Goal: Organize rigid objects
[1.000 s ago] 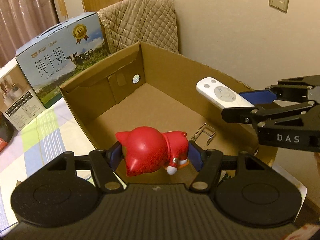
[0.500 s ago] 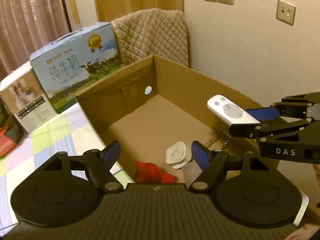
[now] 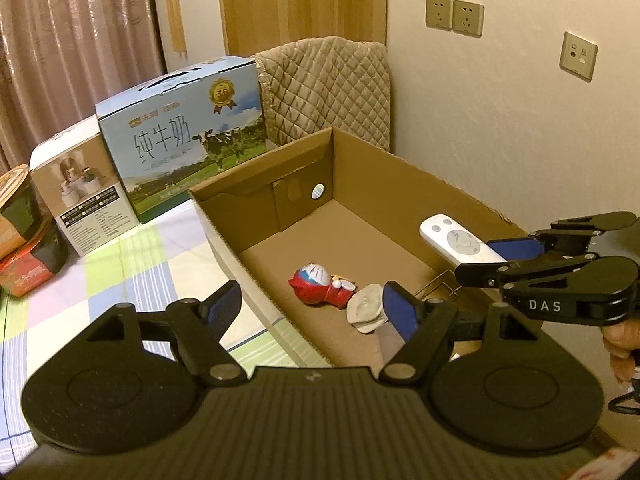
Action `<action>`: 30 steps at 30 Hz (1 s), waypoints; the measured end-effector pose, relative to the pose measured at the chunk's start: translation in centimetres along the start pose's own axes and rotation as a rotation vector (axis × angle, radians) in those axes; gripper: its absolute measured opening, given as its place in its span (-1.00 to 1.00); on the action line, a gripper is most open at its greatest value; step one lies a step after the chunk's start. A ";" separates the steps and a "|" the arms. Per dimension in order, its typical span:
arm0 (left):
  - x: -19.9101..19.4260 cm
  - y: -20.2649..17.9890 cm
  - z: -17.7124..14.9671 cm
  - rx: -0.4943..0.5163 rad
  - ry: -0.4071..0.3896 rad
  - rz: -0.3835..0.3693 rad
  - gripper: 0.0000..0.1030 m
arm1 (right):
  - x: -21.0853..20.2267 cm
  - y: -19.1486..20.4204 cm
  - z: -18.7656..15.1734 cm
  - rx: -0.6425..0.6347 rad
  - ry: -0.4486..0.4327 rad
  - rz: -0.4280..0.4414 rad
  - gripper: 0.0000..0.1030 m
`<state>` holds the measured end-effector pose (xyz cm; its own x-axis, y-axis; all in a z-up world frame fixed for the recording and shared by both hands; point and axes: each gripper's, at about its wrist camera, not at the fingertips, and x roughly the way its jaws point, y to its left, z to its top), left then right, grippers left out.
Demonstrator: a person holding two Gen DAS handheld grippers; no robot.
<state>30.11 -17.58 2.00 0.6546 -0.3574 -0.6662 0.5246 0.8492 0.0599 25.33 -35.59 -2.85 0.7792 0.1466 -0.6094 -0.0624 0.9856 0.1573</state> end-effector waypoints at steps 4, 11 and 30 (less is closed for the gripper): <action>-0.5 0.4 -0.3 -0.009 0.001 0.003 0.44 | 0.0 0.0 0.1 0.003 0.002 0.001 -0.27; -1.8 1.1 -1.3 -0.047 -0.001 0.011 0.44 | -1.1 0.1 0.7 0.007 -0.068 -0.026 0.23; -10.6 4.7 -8.1 -0.225 0.020 0.133 0.44 | -10.5 6.3 -0.1 -0.025 -0.196 0.106 0.25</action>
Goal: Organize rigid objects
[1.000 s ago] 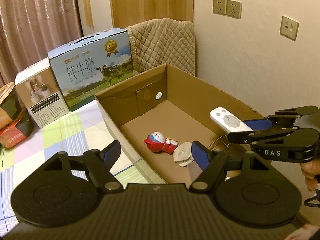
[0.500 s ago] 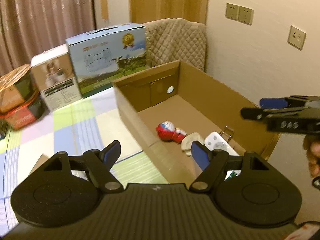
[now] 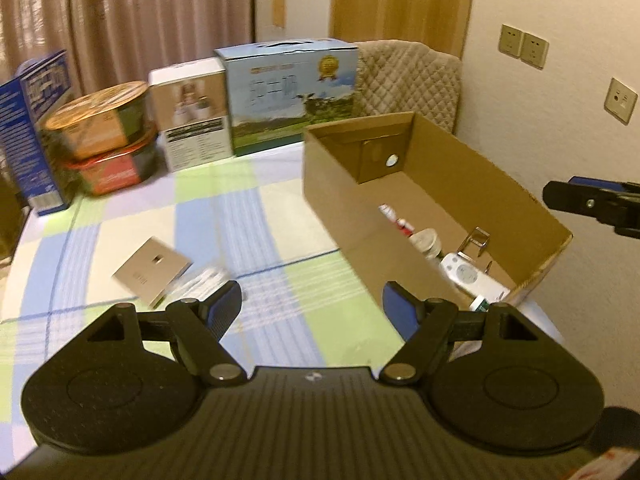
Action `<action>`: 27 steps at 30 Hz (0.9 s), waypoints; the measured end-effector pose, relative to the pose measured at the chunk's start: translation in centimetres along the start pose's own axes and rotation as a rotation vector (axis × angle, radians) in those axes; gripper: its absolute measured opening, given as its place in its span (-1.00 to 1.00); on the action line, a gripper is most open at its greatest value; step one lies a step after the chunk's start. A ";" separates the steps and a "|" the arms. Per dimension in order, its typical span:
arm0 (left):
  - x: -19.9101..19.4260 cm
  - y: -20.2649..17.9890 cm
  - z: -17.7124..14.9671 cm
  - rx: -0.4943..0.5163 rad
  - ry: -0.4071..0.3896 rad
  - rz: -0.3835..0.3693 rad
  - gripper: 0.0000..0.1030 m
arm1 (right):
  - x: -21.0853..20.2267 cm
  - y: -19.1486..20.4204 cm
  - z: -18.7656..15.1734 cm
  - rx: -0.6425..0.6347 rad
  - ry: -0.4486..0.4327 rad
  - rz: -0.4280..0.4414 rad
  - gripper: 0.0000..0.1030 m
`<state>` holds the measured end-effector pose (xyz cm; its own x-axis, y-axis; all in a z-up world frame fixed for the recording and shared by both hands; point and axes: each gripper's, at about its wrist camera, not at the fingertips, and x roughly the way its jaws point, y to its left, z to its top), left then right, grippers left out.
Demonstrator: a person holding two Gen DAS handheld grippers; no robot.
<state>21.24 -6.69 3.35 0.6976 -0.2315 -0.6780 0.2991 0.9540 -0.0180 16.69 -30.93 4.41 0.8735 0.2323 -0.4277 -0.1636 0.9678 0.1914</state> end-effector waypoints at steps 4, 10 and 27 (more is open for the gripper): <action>-2.3 1.3 -1.5 -0.037 -0.010 0.026 0.44 | -1.1 2.6 -0.5 -0.031 -0.001 0.041 0.27; -5.1 3.2 -3.8 -0.071 -0.012 0.062 0.45 | -1.9 6.0 -1.7 -0.057 0.011 0.090 0.30; -8.4 9.1 -8.4 -0.157 0.009 0.169 0.48 | -1.8 11.1 -4.6 -0.111 0.066 0.169 0.39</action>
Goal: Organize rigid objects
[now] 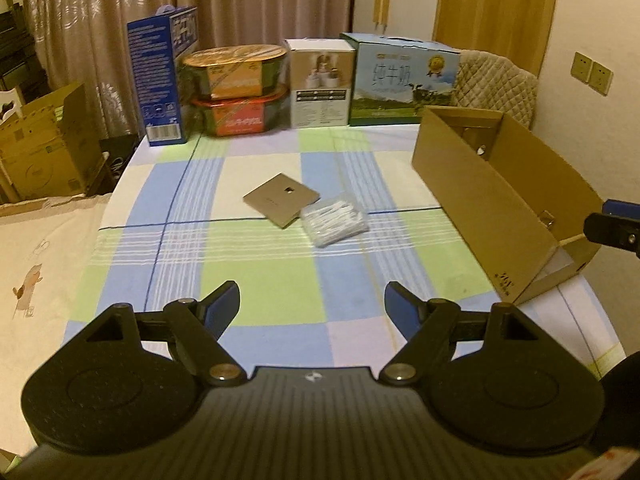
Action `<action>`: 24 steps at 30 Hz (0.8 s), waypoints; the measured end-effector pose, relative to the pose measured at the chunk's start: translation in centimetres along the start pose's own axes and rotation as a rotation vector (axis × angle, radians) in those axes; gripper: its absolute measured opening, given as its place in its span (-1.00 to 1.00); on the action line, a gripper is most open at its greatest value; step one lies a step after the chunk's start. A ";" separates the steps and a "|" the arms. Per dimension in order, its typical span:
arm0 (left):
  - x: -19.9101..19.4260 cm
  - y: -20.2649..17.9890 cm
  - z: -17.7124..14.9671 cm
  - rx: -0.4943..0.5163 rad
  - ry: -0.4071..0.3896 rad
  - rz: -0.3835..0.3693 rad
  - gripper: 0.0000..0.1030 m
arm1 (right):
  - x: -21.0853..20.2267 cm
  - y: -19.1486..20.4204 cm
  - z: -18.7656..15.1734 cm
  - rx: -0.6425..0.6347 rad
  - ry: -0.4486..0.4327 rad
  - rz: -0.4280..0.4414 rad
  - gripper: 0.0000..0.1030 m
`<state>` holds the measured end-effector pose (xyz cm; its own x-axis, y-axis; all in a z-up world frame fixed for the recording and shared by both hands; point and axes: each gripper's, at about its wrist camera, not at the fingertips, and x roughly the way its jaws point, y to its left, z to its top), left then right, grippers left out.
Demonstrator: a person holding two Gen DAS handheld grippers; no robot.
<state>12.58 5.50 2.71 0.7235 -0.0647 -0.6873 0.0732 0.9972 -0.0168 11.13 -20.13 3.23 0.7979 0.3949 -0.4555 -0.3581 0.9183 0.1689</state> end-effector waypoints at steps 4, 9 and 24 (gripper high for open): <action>0.0 0.6 -0.4 -0.012 0.004 0.002 0.50 | 0.7 0.8 -0.5 -0.006 0.016 0.012 0.40; 0.6 1.2 -0.8 -0.021 0.015 0.008 0.52 | 1.5 1.9 -0.9 -0.011 0.030 0.030 0.42; 3.7 5.0 -0.1 -0.084 -0.006 0.104 0.94 | 6.6 3.9 -1.2 -0.024 0.078 0.063 0.63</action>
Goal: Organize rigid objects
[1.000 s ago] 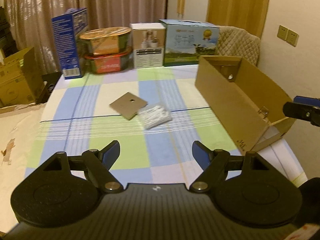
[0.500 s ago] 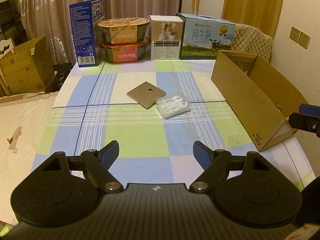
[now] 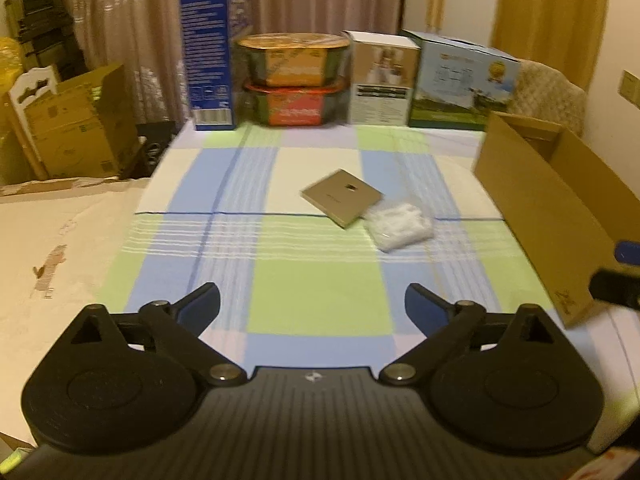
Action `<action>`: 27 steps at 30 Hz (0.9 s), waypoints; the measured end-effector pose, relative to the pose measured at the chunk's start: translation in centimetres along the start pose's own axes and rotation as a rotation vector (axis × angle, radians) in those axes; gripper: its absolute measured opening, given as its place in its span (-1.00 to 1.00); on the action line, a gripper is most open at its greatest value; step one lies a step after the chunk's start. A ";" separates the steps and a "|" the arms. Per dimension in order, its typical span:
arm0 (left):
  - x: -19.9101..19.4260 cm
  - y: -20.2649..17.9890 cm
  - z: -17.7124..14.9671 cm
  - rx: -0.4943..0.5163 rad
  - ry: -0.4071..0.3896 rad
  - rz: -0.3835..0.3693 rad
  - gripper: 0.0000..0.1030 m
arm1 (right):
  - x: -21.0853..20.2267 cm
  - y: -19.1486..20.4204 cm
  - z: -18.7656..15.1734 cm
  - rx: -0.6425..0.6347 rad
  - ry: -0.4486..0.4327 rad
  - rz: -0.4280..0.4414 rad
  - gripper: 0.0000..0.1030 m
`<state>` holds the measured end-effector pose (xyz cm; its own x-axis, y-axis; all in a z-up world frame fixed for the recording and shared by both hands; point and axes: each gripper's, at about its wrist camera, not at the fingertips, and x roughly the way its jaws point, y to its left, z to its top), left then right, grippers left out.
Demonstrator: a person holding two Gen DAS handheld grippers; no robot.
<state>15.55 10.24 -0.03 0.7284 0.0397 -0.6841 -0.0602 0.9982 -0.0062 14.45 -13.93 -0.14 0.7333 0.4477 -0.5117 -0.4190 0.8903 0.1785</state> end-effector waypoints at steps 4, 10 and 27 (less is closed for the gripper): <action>1.8 1.3 1.0 -0.017 -0.026 0.044 0.98 | 2.4 0.2 0.1 -0.006 0.008 -0.005 0.69; 5.4 2.1 2.2 -0.035 -0.064 0.087 0.98 | 6.8 -0.3 0.3 -0.007 0.007 -0.027 0.74; 15.3 2.3 5.4 0.044 -0.004 0.026 0.98 | 18.9 -3.5 0.0 -0.002 0.081 -0.049 0.76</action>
<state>30.24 13.37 -6.58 0.7298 0.0656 -0.6805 -0.0491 0.9978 0.0435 29.81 -8.54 -10.41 0.7073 0.3953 -0.5861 -0.3845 0.9108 0.1502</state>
